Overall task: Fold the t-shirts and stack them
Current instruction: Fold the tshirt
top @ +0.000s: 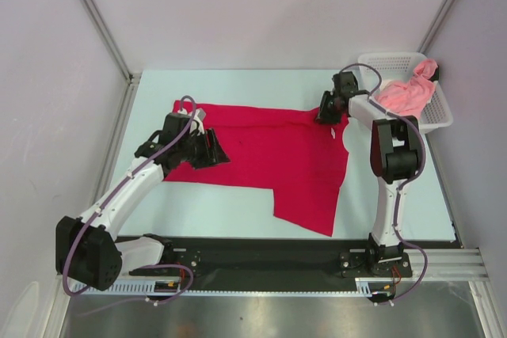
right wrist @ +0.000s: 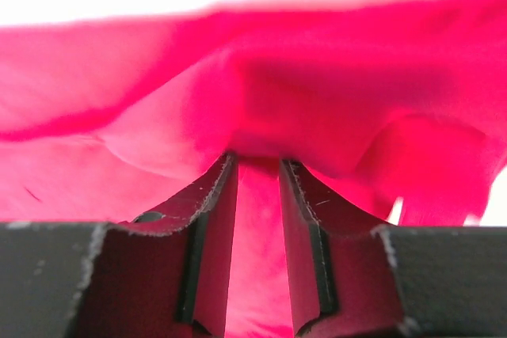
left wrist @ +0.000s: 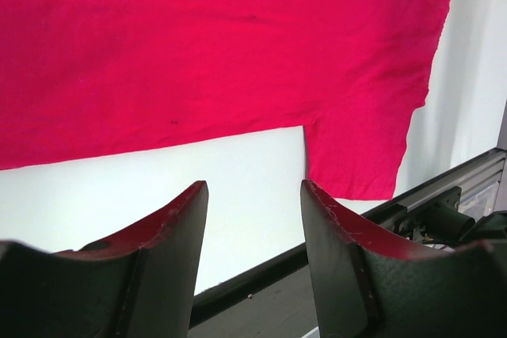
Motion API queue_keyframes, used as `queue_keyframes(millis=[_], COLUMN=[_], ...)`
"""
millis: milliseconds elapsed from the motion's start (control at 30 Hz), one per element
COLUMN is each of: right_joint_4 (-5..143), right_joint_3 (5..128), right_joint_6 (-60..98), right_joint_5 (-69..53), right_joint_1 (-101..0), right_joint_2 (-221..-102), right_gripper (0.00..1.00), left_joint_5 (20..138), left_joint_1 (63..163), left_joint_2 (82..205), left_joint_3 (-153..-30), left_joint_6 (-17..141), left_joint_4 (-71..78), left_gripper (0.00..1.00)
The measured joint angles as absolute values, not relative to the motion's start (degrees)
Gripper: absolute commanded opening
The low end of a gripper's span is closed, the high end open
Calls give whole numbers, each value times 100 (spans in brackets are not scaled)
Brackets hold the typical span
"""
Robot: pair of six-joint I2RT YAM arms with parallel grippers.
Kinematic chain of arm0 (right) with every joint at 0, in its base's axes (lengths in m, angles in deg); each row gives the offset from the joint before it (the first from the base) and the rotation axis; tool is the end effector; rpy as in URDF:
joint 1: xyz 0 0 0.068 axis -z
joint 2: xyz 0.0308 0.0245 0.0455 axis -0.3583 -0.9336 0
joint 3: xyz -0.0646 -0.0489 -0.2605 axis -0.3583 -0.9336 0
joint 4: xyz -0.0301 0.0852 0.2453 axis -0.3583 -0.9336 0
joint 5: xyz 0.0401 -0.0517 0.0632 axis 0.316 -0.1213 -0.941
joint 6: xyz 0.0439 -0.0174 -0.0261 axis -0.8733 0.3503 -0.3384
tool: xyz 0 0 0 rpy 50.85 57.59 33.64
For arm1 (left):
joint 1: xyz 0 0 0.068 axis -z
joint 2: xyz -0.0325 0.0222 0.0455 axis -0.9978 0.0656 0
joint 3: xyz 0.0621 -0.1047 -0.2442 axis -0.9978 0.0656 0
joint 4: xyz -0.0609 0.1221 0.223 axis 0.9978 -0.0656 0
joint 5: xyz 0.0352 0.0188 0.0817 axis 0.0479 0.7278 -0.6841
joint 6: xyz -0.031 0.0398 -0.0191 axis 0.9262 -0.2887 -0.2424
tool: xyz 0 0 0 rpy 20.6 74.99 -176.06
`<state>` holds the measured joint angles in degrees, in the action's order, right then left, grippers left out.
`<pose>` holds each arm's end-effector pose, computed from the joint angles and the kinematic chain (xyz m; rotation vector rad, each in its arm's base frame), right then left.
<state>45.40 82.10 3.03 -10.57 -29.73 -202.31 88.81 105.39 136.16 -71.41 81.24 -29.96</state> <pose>0.4562 0.0761 0.1761 0.2477 2.5553 0.4311 0.2302 -0.0918 0.2678 -0.0976 2.4991 -0.7684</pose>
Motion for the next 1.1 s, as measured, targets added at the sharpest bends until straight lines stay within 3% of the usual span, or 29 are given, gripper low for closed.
queue_keyframes(millis=[300, 567, 1100], right_joint_4=[4414, 4700, 5876], right_joint_3=[8776, 7633, 7266], right_joint_6=[305, -359, -1664], right_joint_5=[-1153, -1623, -2541], right_joint_1=[-2890, -2787, -2514], right_joint_2=[-20421, -19954, -20013], right_gripper=[43, 52, 38], left_joint_5=[8879, 8890, 8905], left_joint_1=[10542, 10544, 10546], left_joint_2=[13587, 13618, 13690], left_joint_3=[-7141, -7139, -7130], left_joint_6=[8197, 8205, 8205], left_joint_4=[-3068, -3068, -3068], left_gripper=[56, 56, 57])
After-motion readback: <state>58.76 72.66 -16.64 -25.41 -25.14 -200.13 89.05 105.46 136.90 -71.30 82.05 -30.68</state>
